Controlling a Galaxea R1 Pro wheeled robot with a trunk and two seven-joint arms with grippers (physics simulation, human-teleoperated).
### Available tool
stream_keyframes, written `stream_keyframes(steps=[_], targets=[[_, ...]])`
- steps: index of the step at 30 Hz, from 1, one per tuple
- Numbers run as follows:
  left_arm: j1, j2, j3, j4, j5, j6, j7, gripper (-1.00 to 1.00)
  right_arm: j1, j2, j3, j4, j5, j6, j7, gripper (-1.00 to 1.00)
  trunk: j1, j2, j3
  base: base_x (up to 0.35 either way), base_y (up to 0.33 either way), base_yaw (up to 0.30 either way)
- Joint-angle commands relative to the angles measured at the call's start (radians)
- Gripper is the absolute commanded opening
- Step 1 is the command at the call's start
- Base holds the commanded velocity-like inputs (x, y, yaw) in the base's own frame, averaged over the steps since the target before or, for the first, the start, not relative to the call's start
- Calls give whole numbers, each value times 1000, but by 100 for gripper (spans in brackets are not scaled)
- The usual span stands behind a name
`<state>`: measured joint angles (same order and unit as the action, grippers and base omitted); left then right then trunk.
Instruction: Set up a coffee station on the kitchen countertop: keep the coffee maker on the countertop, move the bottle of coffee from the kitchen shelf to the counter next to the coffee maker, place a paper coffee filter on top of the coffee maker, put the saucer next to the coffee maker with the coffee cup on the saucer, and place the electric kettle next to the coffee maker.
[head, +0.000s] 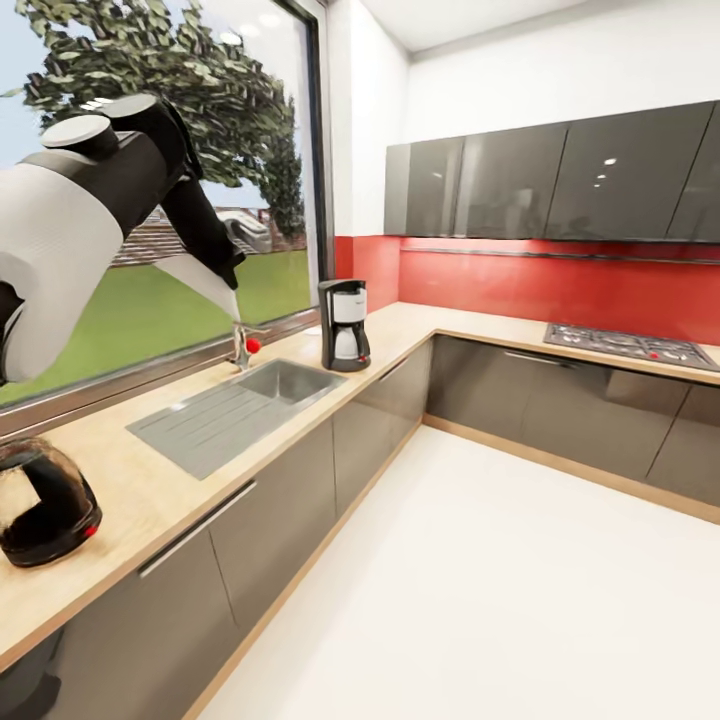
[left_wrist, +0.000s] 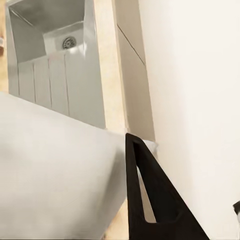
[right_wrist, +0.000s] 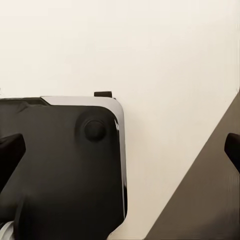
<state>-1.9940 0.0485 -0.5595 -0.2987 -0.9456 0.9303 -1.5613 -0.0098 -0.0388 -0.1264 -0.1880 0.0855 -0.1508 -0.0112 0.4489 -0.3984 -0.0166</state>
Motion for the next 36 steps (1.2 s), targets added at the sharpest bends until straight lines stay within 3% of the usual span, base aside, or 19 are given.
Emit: stream_keyframes(steps=[1, 15, 36], targets=[[0, 0, 2, -2, -14, 10, -10, -100, -1, 0, -7, 1, 9, -3, -1, 100, 1, -2, -2, 326, 0, 0], [2, -2, 4, -8, -21, 10, -10, -100, -1, 0, -7, 2, 8, -3, -1, 100, 1, -2, -2, 294, -127, -8], [7, 1, 3, -6, -22, 9, -5, -100, -1, 1, -7, 1, 8, -3, -1, 100, 1, -2, -2, 280, -167, -250]])
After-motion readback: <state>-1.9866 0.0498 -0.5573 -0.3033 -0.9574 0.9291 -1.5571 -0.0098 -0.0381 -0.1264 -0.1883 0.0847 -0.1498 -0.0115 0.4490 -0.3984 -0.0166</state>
